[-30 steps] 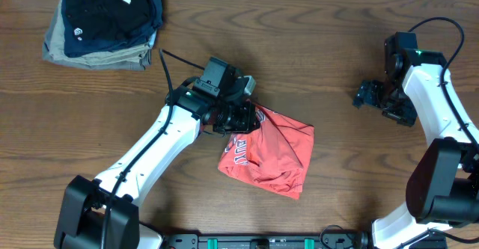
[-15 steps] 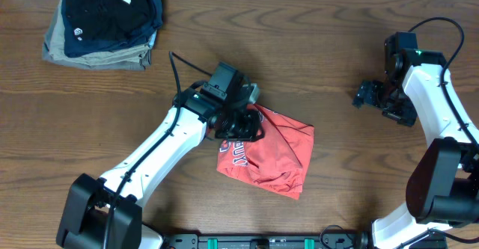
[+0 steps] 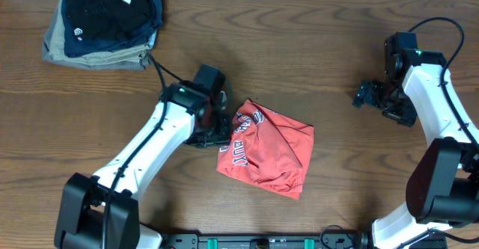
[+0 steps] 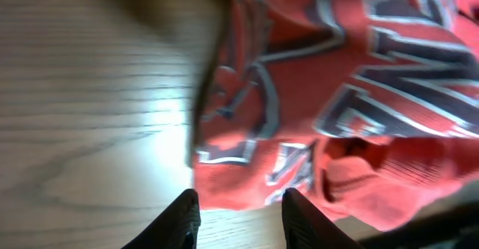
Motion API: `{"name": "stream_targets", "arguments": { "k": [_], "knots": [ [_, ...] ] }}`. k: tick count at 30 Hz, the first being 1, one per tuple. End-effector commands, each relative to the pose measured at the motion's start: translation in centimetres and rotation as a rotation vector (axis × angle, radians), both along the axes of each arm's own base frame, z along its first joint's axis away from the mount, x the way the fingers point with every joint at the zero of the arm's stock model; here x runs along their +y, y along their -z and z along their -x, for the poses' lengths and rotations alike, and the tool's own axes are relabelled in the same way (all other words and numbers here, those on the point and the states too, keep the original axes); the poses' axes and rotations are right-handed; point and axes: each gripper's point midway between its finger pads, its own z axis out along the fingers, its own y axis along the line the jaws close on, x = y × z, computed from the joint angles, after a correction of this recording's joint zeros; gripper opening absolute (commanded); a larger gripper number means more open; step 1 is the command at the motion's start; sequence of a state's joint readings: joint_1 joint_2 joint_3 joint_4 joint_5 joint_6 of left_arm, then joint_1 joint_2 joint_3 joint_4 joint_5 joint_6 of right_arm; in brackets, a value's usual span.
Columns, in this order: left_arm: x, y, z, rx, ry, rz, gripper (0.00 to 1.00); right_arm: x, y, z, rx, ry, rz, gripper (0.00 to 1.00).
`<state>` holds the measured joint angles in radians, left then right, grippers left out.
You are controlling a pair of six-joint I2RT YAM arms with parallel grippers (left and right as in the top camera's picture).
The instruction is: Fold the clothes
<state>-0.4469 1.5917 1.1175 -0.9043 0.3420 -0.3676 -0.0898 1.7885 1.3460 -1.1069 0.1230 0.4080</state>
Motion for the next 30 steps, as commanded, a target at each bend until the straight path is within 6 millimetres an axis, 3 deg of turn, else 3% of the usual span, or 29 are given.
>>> {"name": "stream_targets", "arguments": {
  "k": [1,8,17,27,28,30],
  "knots": [
    [-1.8,0.4,1.5,0.035,0.062,0.047,0.38,-0.2,0.0,0.1,0.003,-0.007,0.000,0.99],
    [-4.0,0.6,2.7,0.051,0.073,0.049,0.38,-0.2,0.0,0.1,0.003,-0.007,0.000,0.99],
    [-5.4,2.9,3.1,0.100,0.053,0.028,0.38,-0.2,0.0,0.0,0.003,-0.008,0.000,0.99],
    [-7.2,2.9,3.6,0.080,0.098,0.058,0.38,-0.2,0.0,0.0,0.003,-0.008,0.000,0.99],
    [-7.4,2.8,3.5,0.076,0.100,0.061,0.37,-0.2,0.0,0.0,0.003,-0.008,0.000,0.99],
    [-7.5,2.8,3.4,0.071,0.102,0.066,0.22,-0.2,0.0,0.0,0.003,-0.008,0.000,0.99]
  ]
}}
